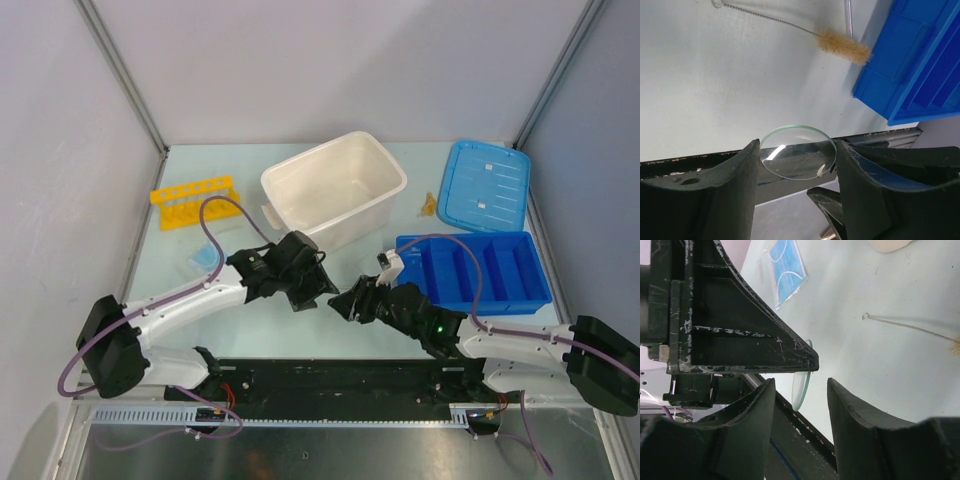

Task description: Organize the chemistry lab equipment

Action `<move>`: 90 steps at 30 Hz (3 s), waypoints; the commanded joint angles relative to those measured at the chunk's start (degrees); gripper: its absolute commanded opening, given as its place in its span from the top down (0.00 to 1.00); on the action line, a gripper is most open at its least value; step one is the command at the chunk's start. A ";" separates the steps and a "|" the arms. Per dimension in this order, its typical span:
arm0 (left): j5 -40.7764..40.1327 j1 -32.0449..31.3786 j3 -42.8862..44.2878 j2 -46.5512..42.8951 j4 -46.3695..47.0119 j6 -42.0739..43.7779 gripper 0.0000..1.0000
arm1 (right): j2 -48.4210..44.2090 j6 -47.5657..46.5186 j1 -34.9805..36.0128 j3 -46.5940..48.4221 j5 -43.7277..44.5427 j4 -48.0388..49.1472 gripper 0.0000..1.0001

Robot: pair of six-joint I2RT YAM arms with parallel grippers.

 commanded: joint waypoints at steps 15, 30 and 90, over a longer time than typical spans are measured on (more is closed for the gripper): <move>0.50 -1.88 1.88 -4.87 1.50 -0.22 0.39 | -1.91 3.57 -0.31 0.34 5.19 1.28 0.99; -9.89 -2.06 10.54 -8.19 1.41 25.60 0.01 | -20.63 -0.79 -10.83 3.38 8.22 -22.14 1.00; -52.85 -1.82 1.34 -24.52 2.80 63.82 0.00 | -12.52 -22.18 -42.81 10.62 -7.19 -34.84 0.61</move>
